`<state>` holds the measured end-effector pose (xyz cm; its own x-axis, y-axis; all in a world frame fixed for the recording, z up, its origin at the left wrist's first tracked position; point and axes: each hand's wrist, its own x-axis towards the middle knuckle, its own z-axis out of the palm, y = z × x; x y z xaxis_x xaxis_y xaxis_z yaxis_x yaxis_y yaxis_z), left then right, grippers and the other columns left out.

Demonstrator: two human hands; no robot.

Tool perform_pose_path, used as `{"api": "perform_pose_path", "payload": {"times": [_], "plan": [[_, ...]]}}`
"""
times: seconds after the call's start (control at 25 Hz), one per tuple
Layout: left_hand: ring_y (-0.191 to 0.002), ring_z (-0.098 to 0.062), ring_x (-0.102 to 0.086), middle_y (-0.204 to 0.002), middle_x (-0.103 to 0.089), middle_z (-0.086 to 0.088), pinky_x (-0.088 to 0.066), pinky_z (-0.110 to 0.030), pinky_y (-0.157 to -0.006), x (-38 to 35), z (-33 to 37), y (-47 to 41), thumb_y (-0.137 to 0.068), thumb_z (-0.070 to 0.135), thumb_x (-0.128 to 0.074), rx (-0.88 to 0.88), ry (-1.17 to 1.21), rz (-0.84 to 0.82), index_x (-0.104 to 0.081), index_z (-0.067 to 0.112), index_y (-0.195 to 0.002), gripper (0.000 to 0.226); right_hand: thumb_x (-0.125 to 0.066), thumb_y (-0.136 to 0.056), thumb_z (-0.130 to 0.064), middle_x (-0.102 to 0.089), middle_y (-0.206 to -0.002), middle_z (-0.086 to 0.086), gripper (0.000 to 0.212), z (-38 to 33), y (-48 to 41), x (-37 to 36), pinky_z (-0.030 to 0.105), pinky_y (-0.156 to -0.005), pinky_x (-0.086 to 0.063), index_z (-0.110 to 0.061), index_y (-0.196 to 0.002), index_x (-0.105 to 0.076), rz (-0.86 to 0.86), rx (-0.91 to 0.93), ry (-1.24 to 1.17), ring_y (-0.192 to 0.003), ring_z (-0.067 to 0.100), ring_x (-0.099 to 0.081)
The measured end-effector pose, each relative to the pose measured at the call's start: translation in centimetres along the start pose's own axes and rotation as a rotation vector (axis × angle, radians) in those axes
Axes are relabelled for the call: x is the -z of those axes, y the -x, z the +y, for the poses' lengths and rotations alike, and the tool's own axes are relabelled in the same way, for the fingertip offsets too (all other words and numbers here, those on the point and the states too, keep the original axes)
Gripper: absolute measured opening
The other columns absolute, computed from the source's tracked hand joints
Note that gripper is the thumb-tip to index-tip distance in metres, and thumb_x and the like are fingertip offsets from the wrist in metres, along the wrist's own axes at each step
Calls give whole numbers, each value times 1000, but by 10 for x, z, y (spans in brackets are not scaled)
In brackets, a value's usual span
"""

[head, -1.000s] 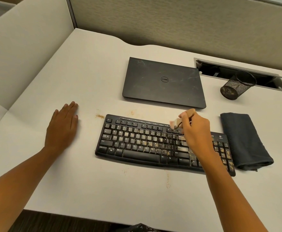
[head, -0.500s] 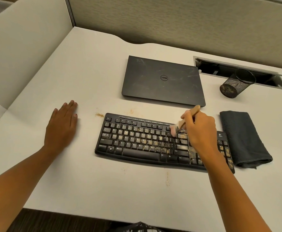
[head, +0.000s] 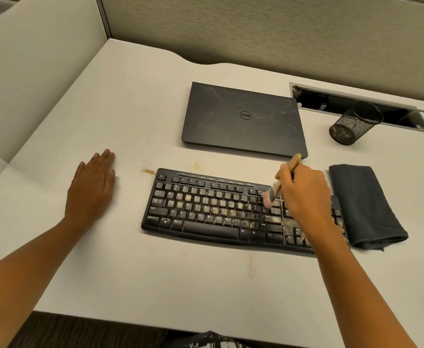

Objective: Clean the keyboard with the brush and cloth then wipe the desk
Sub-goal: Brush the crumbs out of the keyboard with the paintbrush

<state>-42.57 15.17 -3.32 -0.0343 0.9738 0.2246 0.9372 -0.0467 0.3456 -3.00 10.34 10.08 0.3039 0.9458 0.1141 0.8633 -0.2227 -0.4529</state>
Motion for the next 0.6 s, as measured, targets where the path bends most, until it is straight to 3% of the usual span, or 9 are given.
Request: {"api": "perform_pose_path", "payload": {"times": [0.08,0.24,0.36,0.48,0.6], "plan": [[-145,-20,-29,-156,-36,-2,-9,-33,-118,0,1,-1,-99,32,-23,4,2,-9,-40,14,-148,56,-37,-103,-33,-55,-59,-1,42,0,1,-1,32,-51,-44,-9,-77,-60,-4,2,-13,-55,18,-53],[-146,-20,-28,-156,-35,-2,-8,-32,-119,1,0,0,-99,32,-22,-6,4,-5,-39,14,-149,55,-36,-102,-32,-60,-60,6,45,6,2,-4,40,-54,-51,-7,-76,-63,-2,-6,-22,-56,21,-58],[-146,-20,-28,-156,-35,-2,-8,-33,-119,-1,-1,-1,-103,25,-29,-8,7,-10,-39,14,-149,48,-36,-102,-35,-59,-62,2,42,8,5,-4,31,-52,-44,-10,-79,-61,-2,-8,-13,-55,16,-54],[-145,-22,-29,-156,-36,-4,-10,-36,-119,-2,-4,-2,-104,19,-34,-14,-9,-12,-39,13,-149,45,-36,-102,-34,-59,-63,7,46,13,1,2,39,-58,-49,-7,-73,-58,65,-46,31,-59,24,-56],[-145,-21,-28,-156,-36,-3,-10,-35,-119,-2,-3,-2,-104,15,-37,-2,-7,-24,-39,13,-149,45,-36,-102,-35,-59,-66,7,44,19,-3,3,41,-59,-49,-5,-80,-59,81,-52,-7,-61,24,-56]]}}
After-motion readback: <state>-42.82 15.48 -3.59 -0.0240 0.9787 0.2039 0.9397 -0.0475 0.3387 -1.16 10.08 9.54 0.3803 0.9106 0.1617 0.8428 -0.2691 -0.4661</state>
